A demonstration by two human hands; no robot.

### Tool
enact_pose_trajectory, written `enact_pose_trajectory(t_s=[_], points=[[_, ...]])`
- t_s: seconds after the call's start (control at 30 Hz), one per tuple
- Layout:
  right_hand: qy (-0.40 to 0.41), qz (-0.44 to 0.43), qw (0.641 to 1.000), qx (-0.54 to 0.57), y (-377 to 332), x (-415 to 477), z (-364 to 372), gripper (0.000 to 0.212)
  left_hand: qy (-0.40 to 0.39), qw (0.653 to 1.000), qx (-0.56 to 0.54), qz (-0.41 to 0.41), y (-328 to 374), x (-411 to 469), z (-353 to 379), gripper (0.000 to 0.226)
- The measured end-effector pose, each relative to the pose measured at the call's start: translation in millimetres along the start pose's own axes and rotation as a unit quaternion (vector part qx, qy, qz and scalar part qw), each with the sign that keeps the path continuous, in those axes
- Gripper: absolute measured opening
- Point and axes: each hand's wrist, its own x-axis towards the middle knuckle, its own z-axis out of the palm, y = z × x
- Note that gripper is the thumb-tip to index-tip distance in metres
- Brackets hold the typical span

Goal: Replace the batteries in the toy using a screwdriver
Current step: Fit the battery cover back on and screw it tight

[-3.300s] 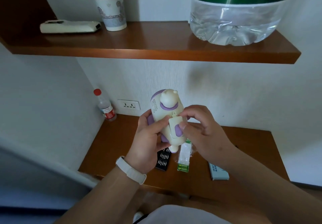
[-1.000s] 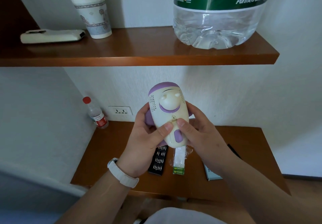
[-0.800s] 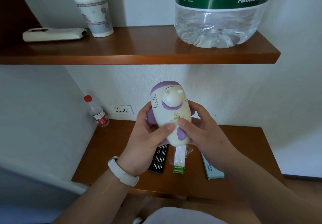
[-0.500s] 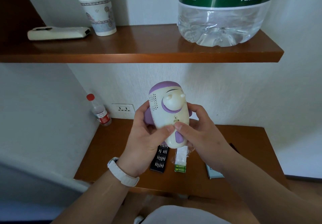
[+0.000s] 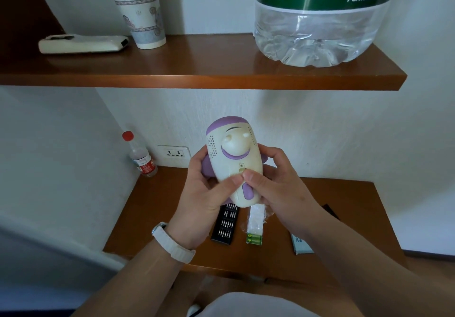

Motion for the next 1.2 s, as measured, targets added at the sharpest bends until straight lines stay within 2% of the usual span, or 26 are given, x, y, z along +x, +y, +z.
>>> enact_pose_trajectory(t_s=[0.13,0.47,0.6,0.73,0.83,0.9,0.97,1.13,1.2], points=[[0.012,0.01,1.0,-0.012,27.9,8.2,14.9,0.041,0.038,0.999,0.018,-0.011,-14.0,-2.8,-17.0,0.072],[-0.053,0.105,0.993,-0.015,92.6,40.0,86.8,0.048,0.088,0.983,-0.008,-0.16,-67.1,-5.2,-112.8,0.084],[-0.073,0.159,0.985,-0.007,127.0,55.6,119.8,0.047,0.1,0.976,-0.002,-0.192,-91.1,-7.9,-154.6,0.079],[-0.061,0.222,0.973,0.006,165.9,73.5,152.4,0.062,0.091,0.972,0.0,-0.216,-111.9,-2.3,-201.1,0.074],[-0.033,0.257,0.965,0.045,186.7,85.5,176.1,0.05,0.073,0.966,-0.011,-0.247,-128.6,3.8,-233.5,0.072],[-0.021,0.254,0.966,0.043,196.5,92.9,189.5,0.037,0.073,0.963,-0.026,-0.258,-138.6,10.5,-250.9,0.07],[-0.011,0.256,0.966,0.038,204.3,98.3,200.3,0.034,0.067,0.959,-0.037,-0.274,-147.5,16.9,-262.5,0.07],[0.036,0.256,0.966,-0.007,216.4,109.5,212.1,0.04,0.057,0.951,-0.056,-0.299,-166.4,32.0,-279.3,0.088],[0.043,0.258,0.965,-0.024,221.3,113.2,213.4,0.05,0.045,0.951,-0.059,-0.3,-171.3,36.5,-283.2,0.089]])
